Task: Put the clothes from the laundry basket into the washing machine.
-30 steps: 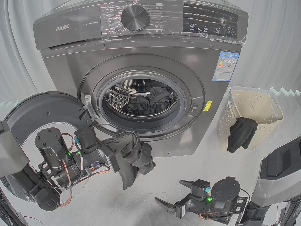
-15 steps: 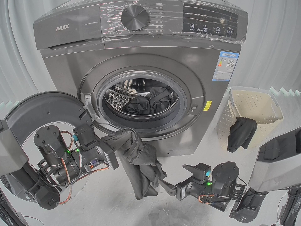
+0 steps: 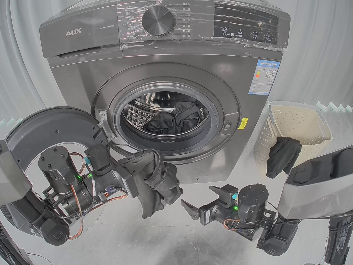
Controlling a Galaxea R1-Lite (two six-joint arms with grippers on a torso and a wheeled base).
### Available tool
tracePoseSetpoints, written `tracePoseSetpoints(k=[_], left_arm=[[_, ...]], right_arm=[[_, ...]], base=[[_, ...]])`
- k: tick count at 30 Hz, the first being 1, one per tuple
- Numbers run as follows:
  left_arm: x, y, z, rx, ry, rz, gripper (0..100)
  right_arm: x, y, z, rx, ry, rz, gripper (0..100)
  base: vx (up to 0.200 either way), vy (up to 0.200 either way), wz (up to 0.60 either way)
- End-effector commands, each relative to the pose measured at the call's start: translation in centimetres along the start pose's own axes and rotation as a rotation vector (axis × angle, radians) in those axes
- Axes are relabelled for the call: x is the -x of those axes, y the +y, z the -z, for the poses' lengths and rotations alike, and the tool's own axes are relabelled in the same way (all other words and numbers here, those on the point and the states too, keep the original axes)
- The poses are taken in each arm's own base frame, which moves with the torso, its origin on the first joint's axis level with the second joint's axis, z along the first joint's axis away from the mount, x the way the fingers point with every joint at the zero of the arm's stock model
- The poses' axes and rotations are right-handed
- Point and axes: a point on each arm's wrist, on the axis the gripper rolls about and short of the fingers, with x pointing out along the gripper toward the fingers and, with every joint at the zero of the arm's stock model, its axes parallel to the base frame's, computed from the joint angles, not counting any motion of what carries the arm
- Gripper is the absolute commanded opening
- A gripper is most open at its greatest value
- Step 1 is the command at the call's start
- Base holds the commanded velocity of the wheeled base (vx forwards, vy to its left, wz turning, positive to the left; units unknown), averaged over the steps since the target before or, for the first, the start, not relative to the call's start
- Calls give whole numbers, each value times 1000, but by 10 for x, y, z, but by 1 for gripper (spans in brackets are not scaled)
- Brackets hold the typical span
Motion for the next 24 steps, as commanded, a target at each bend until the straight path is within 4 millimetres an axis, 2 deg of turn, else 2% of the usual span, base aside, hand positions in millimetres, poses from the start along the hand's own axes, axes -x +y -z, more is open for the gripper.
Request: tracePoseSetpoints(k=[1,6,11,24], left_arm=[[1,0,-3,-1,-10,0,0],[0,0,-4,-3,-15,0,0],[-1,0,-4,-4,-18,1,0],[-1,0,-4,-4,-18,2,0]], right_arm=[[-22,-20,9,3,2,48,100],[-35,-36,12,6,-5,69,100],[-38,-34,19,9,8,63,100],[-40,-24,18,16,0,35,100]], base=[[0,0,0],[0,0,0],[0,0,0],[0,0,0]])
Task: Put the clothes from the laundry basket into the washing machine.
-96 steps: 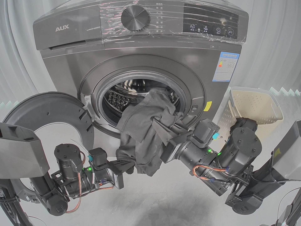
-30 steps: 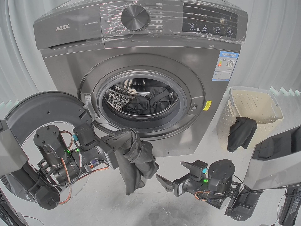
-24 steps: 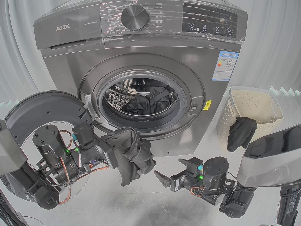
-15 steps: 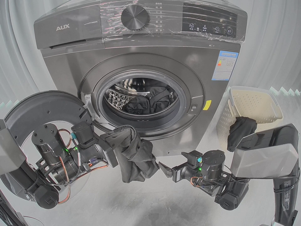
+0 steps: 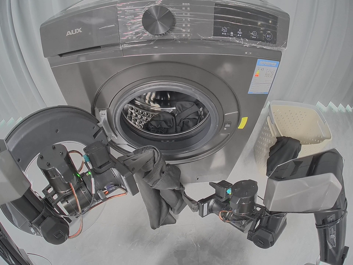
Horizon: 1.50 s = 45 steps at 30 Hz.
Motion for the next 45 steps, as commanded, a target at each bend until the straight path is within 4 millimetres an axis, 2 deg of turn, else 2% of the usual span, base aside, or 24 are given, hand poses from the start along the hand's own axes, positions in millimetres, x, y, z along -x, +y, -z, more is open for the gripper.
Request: tracePoseSetpoints(k=[1,7,11,17,23,38,45], left_arm=[[0,0,0,1,1,1,0],[0,0,0,1,2,1,0],[0,0,1,1,4,1,0],[0,0,1,1,2,1,0],[0,0,1,2,5,-1,0],[0,0,4,5,16,3,0],[1,0,3,4,13,1,0]], right_arm=[[-2,4,-1,2,-9,-11,100],[-24,7,3,-1,-49,-16,100],[-31,10,0,1,-75,-25,100],[-30,16,-3,2,-89,-39,100],[-26,35,-13,-2,-120,-85,100],[-28,36,-51,-37,-244,-88,100],[-33,32,-49,-39,-249,-75,100]], base=[[0,0,0],[0,0,0],[0,0,0],[0,0,0],[0,0,0],[0,0,0],[0,0,0]])
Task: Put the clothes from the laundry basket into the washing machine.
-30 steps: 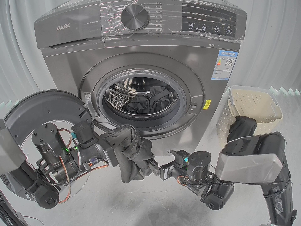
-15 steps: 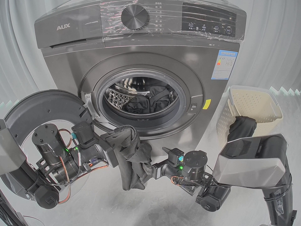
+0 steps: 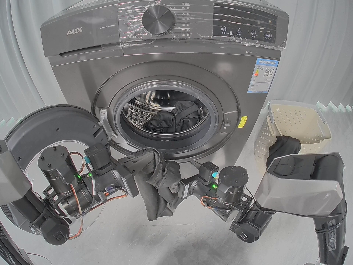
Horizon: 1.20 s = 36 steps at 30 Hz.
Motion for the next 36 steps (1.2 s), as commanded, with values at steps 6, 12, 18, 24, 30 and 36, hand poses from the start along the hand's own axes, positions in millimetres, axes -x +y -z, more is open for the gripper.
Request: tracePoseSetpoints(k=[6,12,18,24,30,36], left_arm=[[0,-1,0,0,-1,2,0],[0,0,2,3,8,-1,0],[-1,2,3,4,12,-6,0],[-2,6,8,10,28,-20,0],[-3,5,13,14,48,-10,0],[-3,5,16,22,59,-7,100]], right_arm=[[-9,-9,-5,-8,-36,21,100],[-7,-4,-5,-16,-31,11,0],[7,5,-15,-20,-24,-13,0],[28,8,-36,-22,-33,-20,0],[49,9,-50,-22,-29,-29,0],[51,14,-53,-23,-35,-46,0]], base=[[0,0,0],[0,0,0],[0,0,0],[0,0,0],[0,0,0],[0,0,0]])
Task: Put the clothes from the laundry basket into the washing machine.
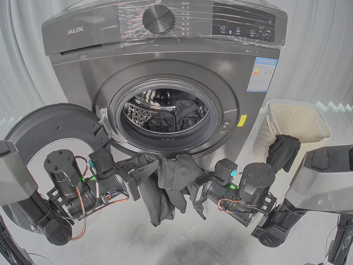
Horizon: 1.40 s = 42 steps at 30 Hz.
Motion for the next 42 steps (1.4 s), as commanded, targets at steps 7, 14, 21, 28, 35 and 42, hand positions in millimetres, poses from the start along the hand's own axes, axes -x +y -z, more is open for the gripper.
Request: tracePoseSetpoints(k=[7,14,21,28,35,42], left_arm=[[-6,6,16,32,55,-21,100],[-6,7,23,35,81,-25,100],[-6,9,36,43,132,-33,100],[-6,14,48,56,174,-52,100],[-5,22,73,61,266,-75,100],[-5,23,77,55,282,-75,100]], right_arm=[[8,6,-32,-6,-91,-17,0],[9,3,-43,-9,-126,-7,0],[6,4,-46,-9,-143,-9,0],[5,4,-48,-11,-154,-8,0],[-2,5,-58,-18,-207,38,0],[-6,6,-65,-23,-240,37,0]], base=[[0,0,0],[0,0,0],[0,0,0],[0,0,0],[0,0,0],[0,0,0]])
